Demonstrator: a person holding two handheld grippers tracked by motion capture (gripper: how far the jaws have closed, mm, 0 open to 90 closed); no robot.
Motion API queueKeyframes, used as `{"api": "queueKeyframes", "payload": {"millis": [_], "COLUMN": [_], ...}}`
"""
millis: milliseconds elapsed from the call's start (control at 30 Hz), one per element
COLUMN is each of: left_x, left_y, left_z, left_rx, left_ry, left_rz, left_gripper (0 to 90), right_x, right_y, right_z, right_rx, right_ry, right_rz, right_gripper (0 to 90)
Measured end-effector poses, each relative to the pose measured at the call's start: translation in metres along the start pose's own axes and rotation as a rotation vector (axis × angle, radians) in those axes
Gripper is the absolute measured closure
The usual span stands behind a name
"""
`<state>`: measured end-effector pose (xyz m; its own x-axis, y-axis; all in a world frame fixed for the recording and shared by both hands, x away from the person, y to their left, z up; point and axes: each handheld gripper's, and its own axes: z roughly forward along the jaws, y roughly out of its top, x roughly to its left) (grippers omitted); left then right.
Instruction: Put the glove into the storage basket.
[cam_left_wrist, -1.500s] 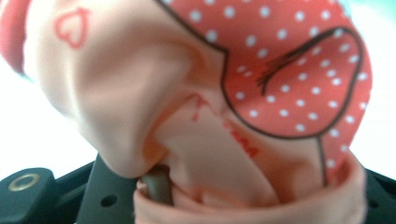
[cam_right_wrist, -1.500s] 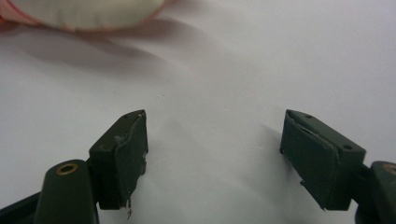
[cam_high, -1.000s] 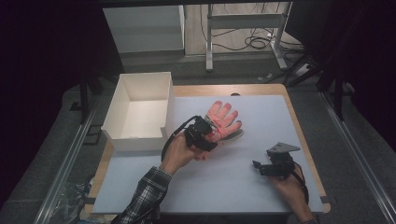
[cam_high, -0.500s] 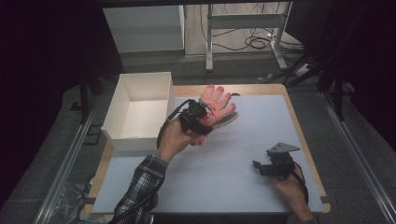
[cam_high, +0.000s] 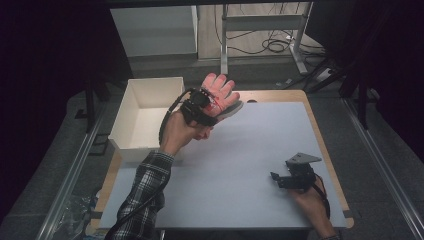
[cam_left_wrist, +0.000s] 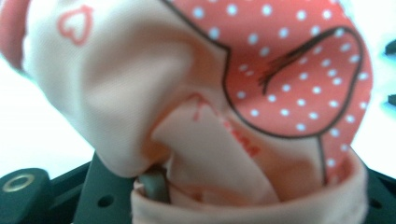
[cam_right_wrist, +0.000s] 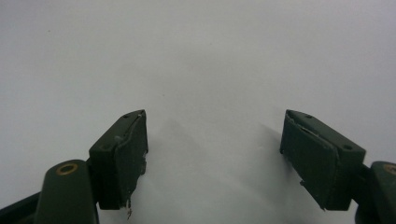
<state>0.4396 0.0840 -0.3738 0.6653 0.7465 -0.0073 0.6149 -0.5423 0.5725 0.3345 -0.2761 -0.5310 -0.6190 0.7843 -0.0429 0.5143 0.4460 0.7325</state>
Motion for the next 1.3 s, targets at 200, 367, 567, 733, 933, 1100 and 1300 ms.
{"api": "queueKeyframes", "payload": {"millis": [200, 367, 567, 733, 933, 1100, 1300], "left_x": [0.019, 0.031, 0.051, 0.067, 0.082, 0.099, 0.111], "left_y": [0.004, 0.004, -0.002, -0.013, -0.026, -0.046, -0.063], "left_z": [-0.014, -0.021, -0.032, -0.041, -0.049, -0.052, -0.05], "left_rx": [-0.005, -0.011, -0.024, -0.03, -0.035, -0.038, -0.032], "left_ry": [0.044, 0.076, 0.122, 0.156, 0.183, 0.213, 0.237], "left_rz": [-0.046, -0.075, -0.13, -0.176, -0.221, -0.289, -0.335], "left_gripper": [47.9, 47.8, 47.6, 47.4, 47.4, 46.9, 46.6], "right_x": [0.0, 0.0, 0.0, 0.0, 0.0, 0.0, 0.0], "right_y": [0.0, 0.0, 0.0, 0.0, 0.0, 0.0, 0.0], "right_z": [0.0, 0.0, 0.0, 0.0, 0.0, 0.0, 0.0], "right_rx": [0.0, 0.0, 0.0, 0.0, -0.001, -0.001, -0.001], "right_ry": [0.0, 0.0, 0.0, 0.0, -0.001, -0.001, -0.002], "right_rz": [0.0, 0.0, 0.0, 0.0, -0.003, -0.002, -0.003], "right_gripper": [23.5, 23.5, 23.5, 23.5, 23.5, 23.5, 23.5]}}
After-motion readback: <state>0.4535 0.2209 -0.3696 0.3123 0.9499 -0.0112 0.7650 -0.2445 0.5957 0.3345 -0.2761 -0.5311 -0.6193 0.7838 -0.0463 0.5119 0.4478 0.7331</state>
